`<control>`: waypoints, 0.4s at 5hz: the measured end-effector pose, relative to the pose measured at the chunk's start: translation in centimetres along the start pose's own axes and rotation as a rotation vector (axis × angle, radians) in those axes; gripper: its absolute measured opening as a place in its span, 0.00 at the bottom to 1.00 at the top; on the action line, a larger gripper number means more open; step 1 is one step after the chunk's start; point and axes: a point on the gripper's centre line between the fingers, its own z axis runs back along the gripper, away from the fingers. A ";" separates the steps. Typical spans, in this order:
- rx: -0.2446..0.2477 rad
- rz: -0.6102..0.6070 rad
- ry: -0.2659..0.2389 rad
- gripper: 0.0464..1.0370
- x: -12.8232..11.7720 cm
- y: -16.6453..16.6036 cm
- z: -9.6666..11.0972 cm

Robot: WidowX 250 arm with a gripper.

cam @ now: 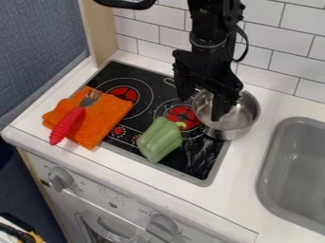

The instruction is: Place the orange carrot to the left side of the green bell pepper

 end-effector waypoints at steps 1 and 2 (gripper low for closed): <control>-0.010 0.005 0.025 0.97 -0.4 -0.1 -0.7; -0.038 0.124 0.032 0.97 -1.9 2.6 -0.9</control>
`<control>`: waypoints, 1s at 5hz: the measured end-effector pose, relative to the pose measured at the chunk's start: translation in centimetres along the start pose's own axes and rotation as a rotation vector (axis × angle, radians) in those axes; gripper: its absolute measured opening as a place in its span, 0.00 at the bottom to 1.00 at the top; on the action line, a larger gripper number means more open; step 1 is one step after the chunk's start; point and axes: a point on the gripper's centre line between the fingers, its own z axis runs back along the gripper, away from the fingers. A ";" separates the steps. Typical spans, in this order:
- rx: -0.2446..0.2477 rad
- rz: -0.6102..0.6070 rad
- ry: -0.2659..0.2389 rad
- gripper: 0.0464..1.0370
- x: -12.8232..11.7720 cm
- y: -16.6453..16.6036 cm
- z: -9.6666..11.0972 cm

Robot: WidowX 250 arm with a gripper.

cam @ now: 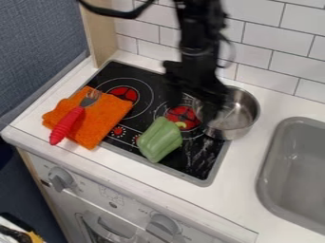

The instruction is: Place the orange carrot to the left side of the green bell pepper

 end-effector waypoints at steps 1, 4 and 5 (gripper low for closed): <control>-0.044 0.157 -0.071 0.97 -1.5 3.9 1.8; 0.092 0.401 0.063 0.97 -8.9 13.1 0.6; 0.152 0.417 0.161 0.97 -10.3 14.0 -0.4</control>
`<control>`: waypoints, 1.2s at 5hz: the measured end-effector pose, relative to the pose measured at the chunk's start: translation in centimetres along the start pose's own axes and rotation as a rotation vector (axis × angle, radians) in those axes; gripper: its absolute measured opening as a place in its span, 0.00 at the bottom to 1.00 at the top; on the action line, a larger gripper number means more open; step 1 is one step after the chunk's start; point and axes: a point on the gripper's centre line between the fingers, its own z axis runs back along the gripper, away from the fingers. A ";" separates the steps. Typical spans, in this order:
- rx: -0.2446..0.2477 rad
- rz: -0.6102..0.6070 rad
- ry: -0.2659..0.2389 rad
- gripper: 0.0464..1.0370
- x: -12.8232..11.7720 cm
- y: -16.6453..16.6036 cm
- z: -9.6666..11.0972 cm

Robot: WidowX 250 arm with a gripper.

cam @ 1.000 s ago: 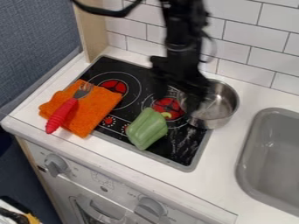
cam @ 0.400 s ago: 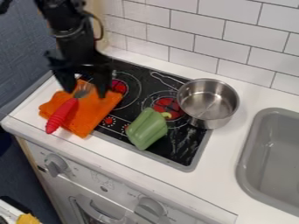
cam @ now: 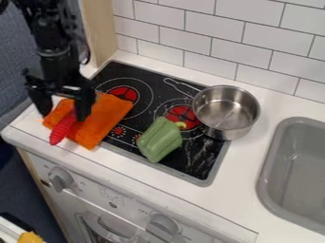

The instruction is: Place the orange carrot to the left side of the green bell pepper

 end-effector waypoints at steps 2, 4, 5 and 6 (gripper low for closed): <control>0.036 0.021 0.054 0.92 -0.2 0.2 -1.4; 0.039 0.050 0.073 0.37 -0.2 0.1 -1.9; 0.037 0.061 0.073 0.35 -0.2 0.0 -1.9; 0.027 0.071 0.076 0.35 -0.2 -0.1 -1.9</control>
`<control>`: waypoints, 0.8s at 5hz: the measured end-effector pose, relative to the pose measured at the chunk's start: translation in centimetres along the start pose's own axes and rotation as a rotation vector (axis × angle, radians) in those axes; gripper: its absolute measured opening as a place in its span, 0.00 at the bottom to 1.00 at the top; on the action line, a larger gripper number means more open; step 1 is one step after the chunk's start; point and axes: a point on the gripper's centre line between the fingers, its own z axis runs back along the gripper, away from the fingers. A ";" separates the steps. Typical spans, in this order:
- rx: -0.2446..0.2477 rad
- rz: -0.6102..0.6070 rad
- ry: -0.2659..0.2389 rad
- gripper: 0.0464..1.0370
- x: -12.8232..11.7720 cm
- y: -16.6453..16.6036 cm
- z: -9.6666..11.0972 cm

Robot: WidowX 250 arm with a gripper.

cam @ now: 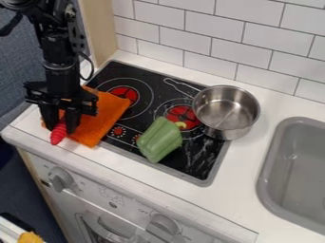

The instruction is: Place the orange carrot to the left side of the green bell pepper

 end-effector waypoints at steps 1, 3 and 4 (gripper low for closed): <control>0.002 -0.053 -0.097 0.35 0.3 -0.8 3.3; 0.001 -0.196 -0.199 0.35 -0.2 -5.2 5.9; -0.015 -0.269 -0.175 0.35 -0.3 -7.9 4.5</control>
